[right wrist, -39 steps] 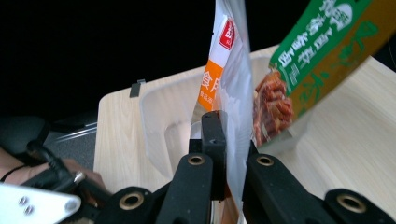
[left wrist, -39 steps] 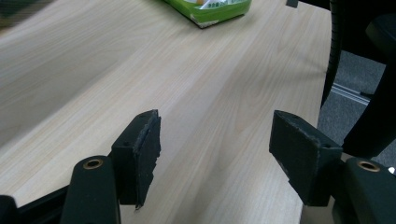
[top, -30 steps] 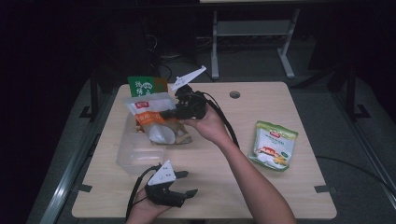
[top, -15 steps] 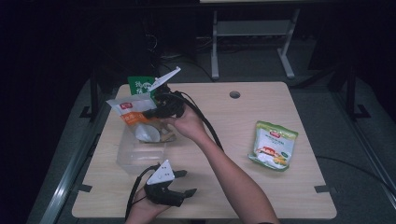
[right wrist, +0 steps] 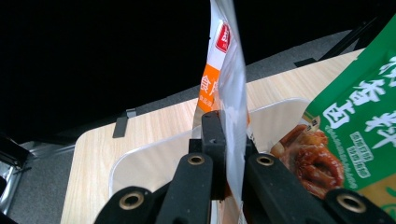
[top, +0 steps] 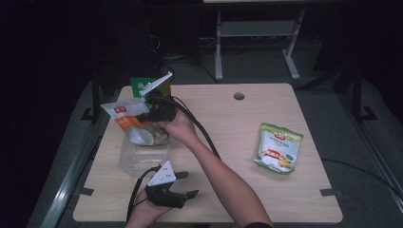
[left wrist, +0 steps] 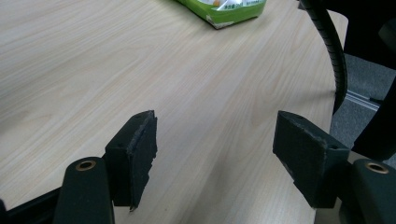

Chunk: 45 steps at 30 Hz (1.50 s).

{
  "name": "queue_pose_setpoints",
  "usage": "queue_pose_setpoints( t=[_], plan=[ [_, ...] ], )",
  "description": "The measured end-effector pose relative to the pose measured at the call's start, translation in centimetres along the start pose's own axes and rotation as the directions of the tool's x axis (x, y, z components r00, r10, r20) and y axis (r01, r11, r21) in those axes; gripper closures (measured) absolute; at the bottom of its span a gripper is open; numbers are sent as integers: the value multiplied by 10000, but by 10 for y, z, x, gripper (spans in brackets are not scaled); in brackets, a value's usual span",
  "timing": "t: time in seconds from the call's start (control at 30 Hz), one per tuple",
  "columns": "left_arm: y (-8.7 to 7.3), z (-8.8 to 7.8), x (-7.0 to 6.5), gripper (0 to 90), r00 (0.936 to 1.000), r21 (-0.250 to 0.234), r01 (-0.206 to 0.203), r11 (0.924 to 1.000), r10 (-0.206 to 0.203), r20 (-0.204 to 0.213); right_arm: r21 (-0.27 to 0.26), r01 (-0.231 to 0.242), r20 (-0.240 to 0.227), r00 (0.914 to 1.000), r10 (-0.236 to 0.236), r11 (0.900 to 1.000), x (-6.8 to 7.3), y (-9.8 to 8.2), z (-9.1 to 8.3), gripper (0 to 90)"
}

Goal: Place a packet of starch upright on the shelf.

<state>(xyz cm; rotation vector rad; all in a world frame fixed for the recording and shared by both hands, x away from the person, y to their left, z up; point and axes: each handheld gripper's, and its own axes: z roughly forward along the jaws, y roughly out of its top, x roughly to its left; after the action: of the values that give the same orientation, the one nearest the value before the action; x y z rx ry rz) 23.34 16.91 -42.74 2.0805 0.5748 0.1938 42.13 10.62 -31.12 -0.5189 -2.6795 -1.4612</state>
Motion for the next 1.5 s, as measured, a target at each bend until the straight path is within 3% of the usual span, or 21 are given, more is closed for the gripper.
queue_pose_setpoints(
  t=[0.33, 0.43, 0.6, 0.7, 0.8, 0.87, 0.9, 1.2, 1.5],
  plan=[
    [-1, 3, 0, 302, 9999, 130, 122, 9998, -123, 102, -66, -559, -105, 9984, 558, 9984, -6, -18, 22, 900],
    [-1, 3, 0, 302, 9999, 159, 63, 9999, -65, 121, -282, -876, -225, 9960, 869, 9958, -8, -25, 26, 900],
    [-1, 4, -1, 296, 9999, 128, 78, 9999, -79, 106, -372, -946, -230, 9953, 938, 9948, -10, -34, 26, 894],
    [-1, 5, -2, 293, 9999, 156, 71, 9999, -73, 119, -72, -761, 8, 9971, 761, 9971, -10, -38, 25, 852],
    [-1, 5, -2, 293, 9999, 183, 34, 9998, -37, 148, -62, -865, -117, 9962, 864, 9962, -11, -39, 18, 828],
    [-1, 6, -3, 292, 9999, 160, 48, 9999, -51, 151, 38, -586, 65, 9983, 585, 9983, -12, -39, 13, 799],
    [-1, 6, -3, 292, 9999, 179, 43, 9998, -45, 153, 2, -772, -51, 9970, 772, 9970, -11, -39, 11, 799],
    [-1, 9, -6, 292, 9997, 231, 26, 9997, -31, 238, 716, -196, 279, 9995, 177, 9972, -10, -47, 1, 897],
    [0, 10, -6, 292, 9997, 269, -100, 9996, 94, 244, 941, -281, 260, 9993, 258, 9952, -15, -60, -1, 900]
  ],
)
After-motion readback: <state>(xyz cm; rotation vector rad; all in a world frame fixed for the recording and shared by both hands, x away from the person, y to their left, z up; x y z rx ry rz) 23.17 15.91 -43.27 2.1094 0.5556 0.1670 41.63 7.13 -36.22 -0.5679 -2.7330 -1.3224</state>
